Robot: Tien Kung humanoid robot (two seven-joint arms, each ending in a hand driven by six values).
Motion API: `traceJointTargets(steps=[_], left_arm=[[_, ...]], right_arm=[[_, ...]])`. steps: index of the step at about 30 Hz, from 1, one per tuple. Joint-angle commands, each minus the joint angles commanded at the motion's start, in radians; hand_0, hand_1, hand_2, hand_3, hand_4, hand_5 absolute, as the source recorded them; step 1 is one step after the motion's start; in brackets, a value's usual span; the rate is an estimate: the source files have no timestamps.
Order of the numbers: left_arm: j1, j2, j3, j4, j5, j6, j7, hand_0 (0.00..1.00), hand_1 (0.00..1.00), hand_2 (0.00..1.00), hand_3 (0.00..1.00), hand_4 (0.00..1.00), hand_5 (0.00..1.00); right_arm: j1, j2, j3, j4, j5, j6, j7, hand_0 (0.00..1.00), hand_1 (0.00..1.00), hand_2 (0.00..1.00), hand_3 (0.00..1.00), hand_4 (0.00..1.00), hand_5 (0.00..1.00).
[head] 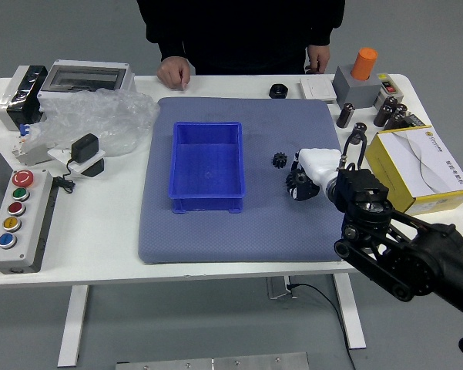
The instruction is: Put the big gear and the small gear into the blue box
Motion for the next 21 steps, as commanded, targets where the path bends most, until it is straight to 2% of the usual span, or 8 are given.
traceJointTargets(steps=[9,21], left_arm=[[-0.001,0.001,0.000,0.000,-0.002,0.001,0.000,0.813,0.795,0.803,0.834,0.626,0.265],[-0.002,0.004,-0.002,0.000,0.000,0.000,0.000,0.813,0.795,0.803,0.834,0.626,0.263]], right_arm=[[0.009,-0.007,0.022,0.029,-0.007,0.005,-0.009,0.649,0.453,0.482,0.570,0.732,0.028],[0.058,-0.002,0.055,0.107,-0.040,0.033,-0.033,0.648,0.453,0.479,0.571,0.746,0.019]])
